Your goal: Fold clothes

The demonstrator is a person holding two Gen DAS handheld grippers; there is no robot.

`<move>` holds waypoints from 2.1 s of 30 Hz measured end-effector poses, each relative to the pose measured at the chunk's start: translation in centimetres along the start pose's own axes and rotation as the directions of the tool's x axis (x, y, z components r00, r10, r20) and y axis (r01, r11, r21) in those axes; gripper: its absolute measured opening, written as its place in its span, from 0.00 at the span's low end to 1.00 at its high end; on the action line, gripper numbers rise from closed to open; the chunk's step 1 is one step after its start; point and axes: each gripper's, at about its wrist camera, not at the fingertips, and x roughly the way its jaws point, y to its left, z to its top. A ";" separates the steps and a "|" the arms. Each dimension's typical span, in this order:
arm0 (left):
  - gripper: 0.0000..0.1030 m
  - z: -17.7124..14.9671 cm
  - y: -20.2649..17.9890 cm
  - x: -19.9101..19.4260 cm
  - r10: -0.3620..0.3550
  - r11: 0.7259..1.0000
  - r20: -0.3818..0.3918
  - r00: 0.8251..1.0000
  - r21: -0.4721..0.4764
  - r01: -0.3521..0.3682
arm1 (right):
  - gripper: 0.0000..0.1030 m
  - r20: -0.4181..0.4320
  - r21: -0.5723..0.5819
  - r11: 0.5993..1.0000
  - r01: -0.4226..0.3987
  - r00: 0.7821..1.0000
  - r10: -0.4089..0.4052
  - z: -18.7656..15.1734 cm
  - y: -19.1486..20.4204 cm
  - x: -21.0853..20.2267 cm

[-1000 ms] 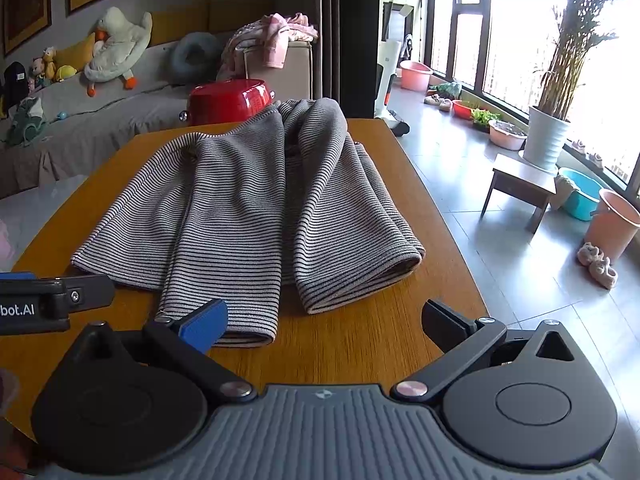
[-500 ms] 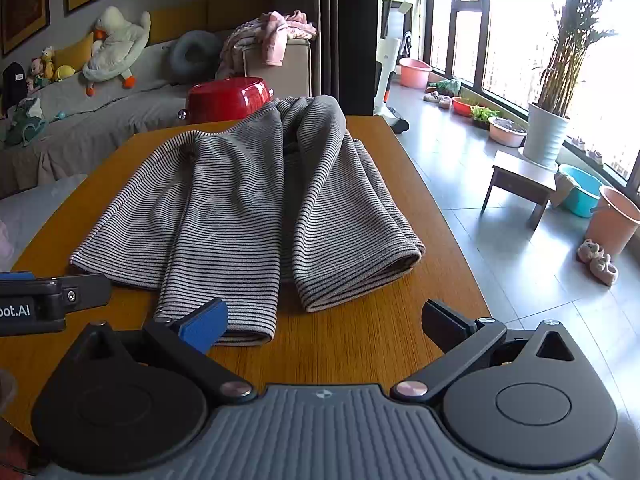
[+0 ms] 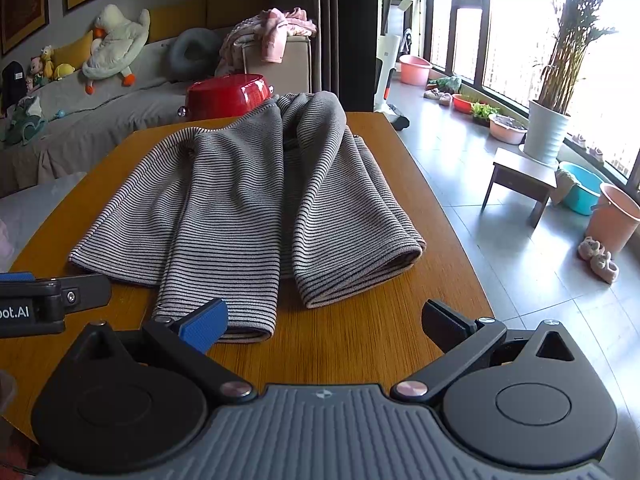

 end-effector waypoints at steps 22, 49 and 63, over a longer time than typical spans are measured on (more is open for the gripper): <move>1.00 -0.1 0.0 0.2 0.000 1.000 -0.002 1.000 0.000 0.000 | 1.00 -0.009 0.002 1.000 -0.003 1.000 0.003 -0.1 -0.1 0.1; 1.00 4.9 2.8 6.9 -0.067 0.997 -0.013 0.998 0.029 0.067 | 1.00 -0.002 -0.081 0.996 0.025 1.000 -0.025 6.2 1.4 7.7; 1.00 10.1 2.8 13.9 -0.068 0.995 0.001 0.998 0.070 0.068 | 1.00 0.006 0.017 0.995 -0.100 0.995 0.100 11.1 0.4 14.7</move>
